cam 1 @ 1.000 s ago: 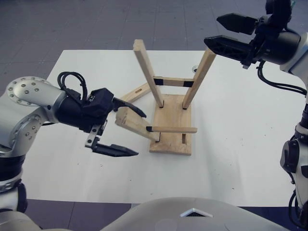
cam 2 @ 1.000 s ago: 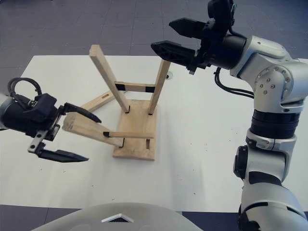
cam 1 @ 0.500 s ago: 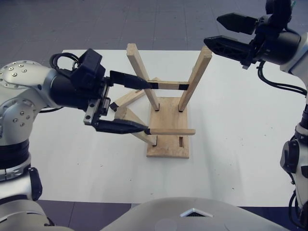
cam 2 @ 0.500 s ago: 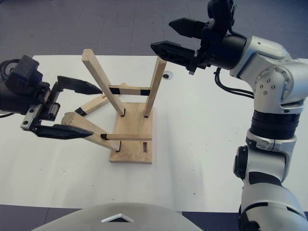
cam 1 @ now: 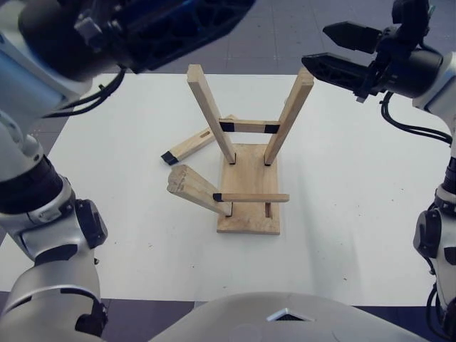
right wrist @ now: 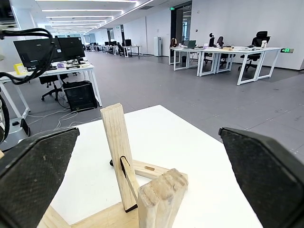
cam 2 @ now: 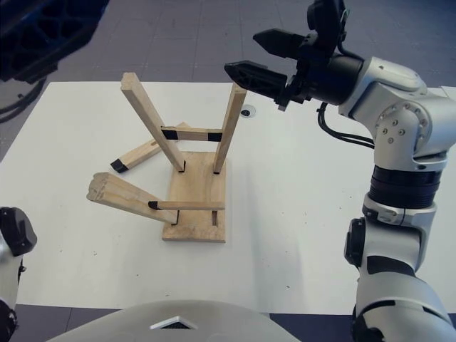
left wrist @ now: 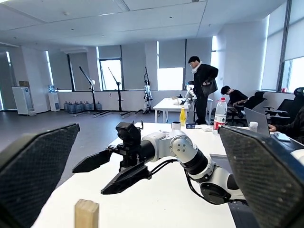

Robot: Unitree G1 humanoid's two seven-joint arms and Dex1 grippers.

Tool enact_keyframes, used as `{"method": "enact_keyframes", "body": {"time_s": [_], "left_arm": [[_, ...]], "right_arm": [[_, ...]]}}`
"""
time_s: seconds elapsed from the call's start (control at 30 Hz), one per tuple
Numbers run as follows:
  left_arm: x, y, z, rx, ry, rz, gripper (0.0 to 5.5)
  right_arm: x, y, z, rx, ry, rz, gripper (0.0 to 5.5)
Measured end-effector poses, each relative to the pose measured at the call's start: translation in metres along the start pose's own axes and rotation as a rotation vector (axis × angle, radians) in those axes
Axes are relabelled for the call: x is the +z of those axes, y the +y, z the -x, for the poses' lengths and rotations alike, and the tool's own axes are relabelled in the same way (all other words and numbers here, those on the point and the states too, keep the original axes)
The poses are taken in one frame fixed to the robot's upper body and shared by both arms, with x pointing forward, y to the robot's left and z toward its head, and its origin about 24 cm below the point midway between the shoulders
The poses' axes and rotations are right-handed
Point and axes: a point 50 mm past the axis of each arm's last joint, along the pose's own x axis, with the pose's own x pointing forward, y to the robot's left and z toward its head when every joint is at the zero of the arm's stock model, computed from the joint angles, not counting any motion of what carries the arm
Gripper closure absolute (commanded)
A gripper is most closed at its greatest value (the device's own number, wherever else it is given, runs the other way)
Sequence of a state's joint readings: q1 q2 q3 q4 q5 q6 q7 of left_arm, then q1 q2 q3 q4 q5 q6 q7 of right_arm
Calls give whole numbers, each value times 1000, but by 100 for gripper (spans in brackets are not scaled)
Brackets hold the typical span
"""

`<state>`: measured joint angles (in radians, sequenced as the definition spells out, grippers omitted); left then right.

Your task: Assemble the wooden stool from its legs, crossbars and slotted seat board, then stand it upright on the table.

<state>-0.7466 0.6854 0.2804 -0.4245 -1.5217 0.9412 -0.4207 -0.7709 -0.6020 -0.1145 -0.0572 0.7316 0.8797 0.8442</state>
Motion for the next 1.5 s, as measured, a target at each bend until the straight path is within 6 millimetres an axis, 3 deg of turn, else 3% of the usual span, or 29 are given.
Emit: {"method": "enact_keyframes", "body": {"time_s": [0.1,0.23,0.4,0.6,0.7,0.77,0.9,1.03,1.13,1.2,1.3,1.37,1.47,1.5], "left_arm": [[-35,-13,9,83,41,129,78],[-47,-25,7,144,42,140,136],[-40,-28,4,164,0,119,141],[7,-39,-5,79,-33,-12,141],[13,-43,-4,42,-46,30,141],[-6,-42,2,54,-24,142,141],[-96,-45,27,162,57,508,141],[-106,-52,36,202,-45,488,141],[-93,-30,34,268,-70,392,141],[-74,-15,28,273,-104,314,141],[-26,5,12,235,-186,152,141],[19,13,1,199,-285,45,141],[75,4,-6,160,-379,-106,141],[81,2,0,197,-365,-153,141]], "right_arm": [[-1,0,0,-5,-2,-4,0],[-2,0,1,-9,-1,-4,0],[-7,0,6,-21,3,-19,0],[-6,3,9,-29,-10,-13,0],[-7,3,10,-34,-10,-14,0],[-7,4,10,-32,-11,-10,0],[-8,4,8,-27,-6,-15,0],[-8,4,7,-10,1,-14,0],[-8,4,7,-9,3,-15,0],[-8,3,7,-10,3,-19,0],[-9,4,6,-10,1,-21,0],[-9,4,5,-13,-1,-21,0],[-9,4,5,-24,-2,-20,0],[-8,4,5,-30,-6,-19,0]]}}
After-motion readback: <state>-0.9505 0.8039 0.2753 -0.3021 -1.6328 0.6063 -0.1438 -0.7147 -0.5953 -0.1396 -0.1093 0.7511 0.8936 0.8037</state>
